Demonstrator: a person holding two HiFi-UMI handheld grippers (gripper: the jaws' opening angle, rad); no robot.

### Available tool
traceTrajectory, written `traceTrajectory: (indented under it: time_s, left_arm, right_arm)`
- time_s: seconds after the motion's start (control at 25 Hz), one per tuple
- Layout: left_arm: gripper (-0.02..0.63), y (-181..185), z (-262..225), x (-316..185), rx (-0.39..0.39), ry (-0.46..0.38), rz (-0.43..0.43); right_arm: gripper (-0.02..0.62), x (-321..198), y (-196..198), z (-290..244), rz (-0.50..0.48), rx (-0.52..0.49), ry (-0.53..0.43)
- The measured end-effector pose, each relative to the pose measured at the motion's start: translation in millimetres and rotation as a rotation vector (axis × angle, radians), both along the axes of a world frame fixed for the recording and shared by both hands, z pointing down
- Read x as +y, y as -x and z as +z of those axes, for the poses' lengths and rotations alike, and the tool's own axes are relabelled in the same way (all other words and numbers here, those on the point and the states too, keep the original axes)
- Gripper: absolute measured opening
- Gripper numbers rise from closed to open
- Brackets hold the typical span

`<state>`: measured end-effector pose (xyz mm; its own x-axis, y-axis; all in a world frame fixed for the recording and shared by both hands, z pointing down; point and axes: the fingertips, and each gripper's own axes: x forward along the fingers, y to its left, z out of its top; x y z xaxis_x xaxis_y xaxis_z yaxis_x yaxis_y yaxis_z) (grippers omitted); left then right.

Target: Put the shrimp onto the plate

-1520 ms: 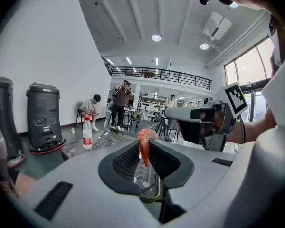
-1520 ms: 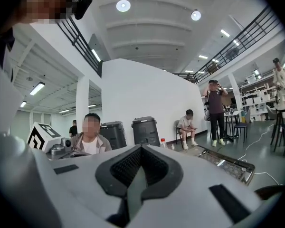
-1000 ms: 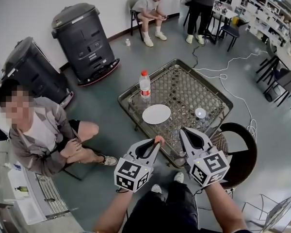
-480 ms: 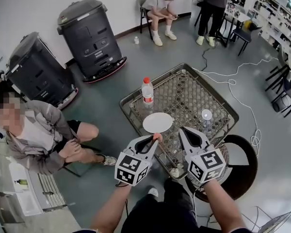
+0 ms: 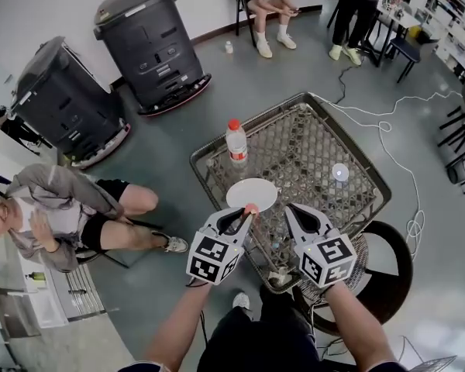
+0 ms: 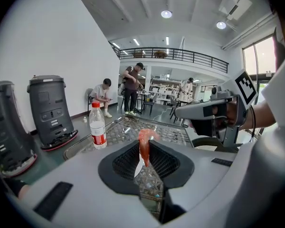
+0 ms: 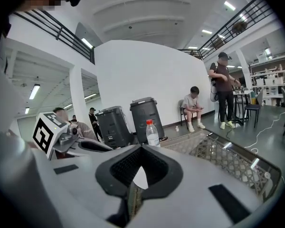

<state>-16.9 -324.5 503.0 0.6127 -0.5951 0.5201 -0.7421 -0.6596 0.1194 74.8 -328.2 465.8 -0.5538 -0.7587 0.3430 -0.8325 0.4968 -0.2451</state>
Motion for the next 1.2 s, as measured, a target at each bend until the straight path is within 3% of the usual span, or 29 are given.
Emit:
traceTrajectory:
  time_s: [0.72, 1.2]
  left_arm:
    - [0.067, -1, 119, -50, -0.175, 0.125, 0.024]
    - [0.067, -7, 173, -76, -0.265, 0.2, 0.068]
  right_arm:
    - [0.003, -34, 4, 100, -0.077, 0.06, 0.139]
    - [0.003, -42, 9, 122, -0.056, 0.064, 0.179]
